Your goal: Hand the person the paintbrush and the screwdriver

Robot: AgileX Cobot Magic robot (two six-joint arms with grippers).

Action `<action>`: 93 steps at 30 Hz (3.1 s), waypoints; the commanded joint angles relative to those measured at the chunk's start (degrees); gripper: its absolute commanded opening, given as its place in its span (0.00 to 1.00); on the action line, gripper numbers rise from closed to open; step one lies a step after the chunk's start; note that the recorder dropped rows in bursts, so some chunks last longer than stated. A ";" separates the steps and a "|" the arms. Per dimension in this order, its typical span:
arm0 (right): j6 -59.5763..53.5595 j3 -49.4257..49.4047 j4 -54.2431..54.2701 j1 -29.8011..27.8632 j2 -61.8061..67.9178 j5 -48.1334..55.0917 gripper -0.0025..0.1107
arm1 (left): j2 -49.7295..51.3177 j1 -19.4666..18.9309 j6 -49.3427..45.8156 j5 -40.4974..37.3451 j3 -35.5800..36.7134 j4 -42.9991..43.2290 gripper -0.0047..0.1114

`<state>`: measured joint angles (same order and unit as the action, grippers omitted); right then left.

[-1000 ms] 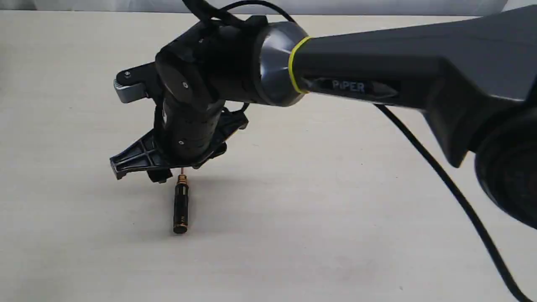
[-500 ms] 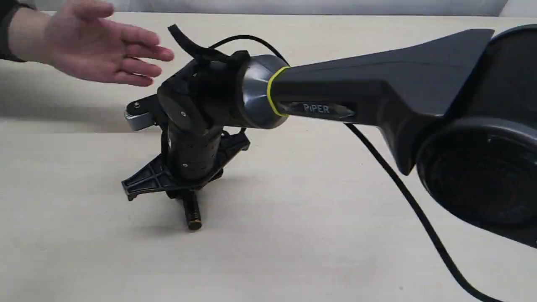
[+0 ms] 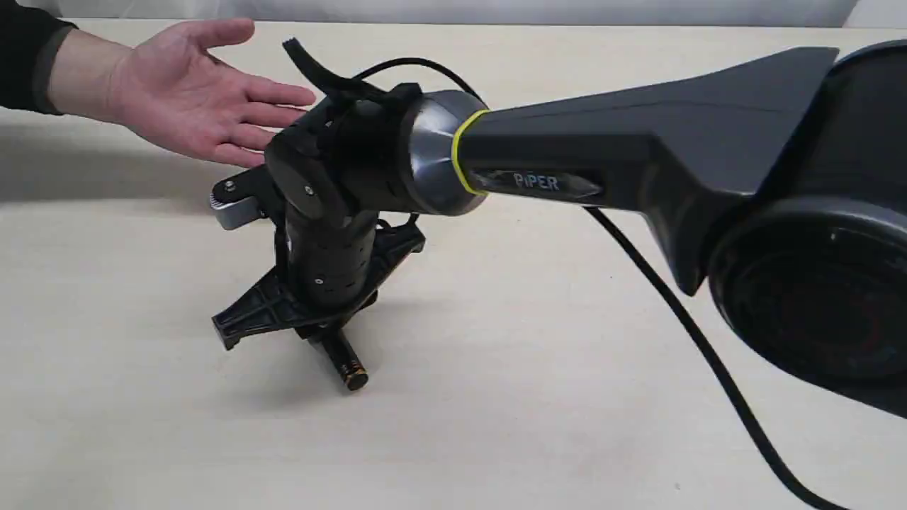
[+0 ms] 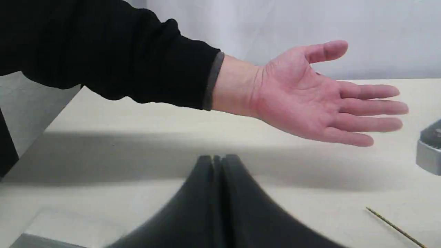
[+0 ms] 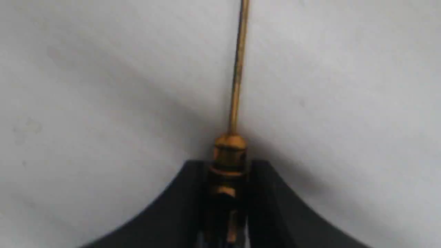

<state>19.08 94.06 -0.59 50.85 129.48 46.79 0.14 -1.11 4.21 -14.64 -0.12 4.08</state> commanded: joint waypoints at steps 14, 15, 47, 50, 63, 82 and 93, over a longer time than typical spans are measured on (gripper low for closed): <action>-6.61 0.08 -1.32 1.64 -21.23 -4.83 0.06 | -0.14 0.47 0.12 0.32 0.12 -0.21 0.04; -7.32 0.78 -2.01 1.64 -21.38 -5.12 0.06 | -0.14 0.47 0.12 0.32 0.12 -0.21 0.04; -7.93 11.20 -5.98 -0.17 -6.17 -13.72 0.39 | -0.14 0.47 0.12 0.36 0.12 -0.08 0.04; -8.32 11.20 -6.15 -0.17 -8.25 -12.96 0.39 | -0.14 0.47 0.12 0.36 0.12 -0.08 0.04; -12.81 5.55 -6.29 -0.17 -27.27 -10.81 0.06 | -0.14 0.47 0.12 0.21 0.12 -0.26 0.04; -7.85 -43.96 -9.05 -0.17 -62.43 -35.03 0.06 | -0.14 0.47 0.12 0.32 0.12 -0.23 0.04; -6.23 -57.27 -3.15 -0.17 -76.57 -33.21 0.06 | -0.14 0.47 0.12 0.46 0.12 -0.08 0.04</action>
<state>12.60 37.43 -4.88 50.92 54.32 13.29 0.14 -1.11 4.21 -14.64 -0.12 4.08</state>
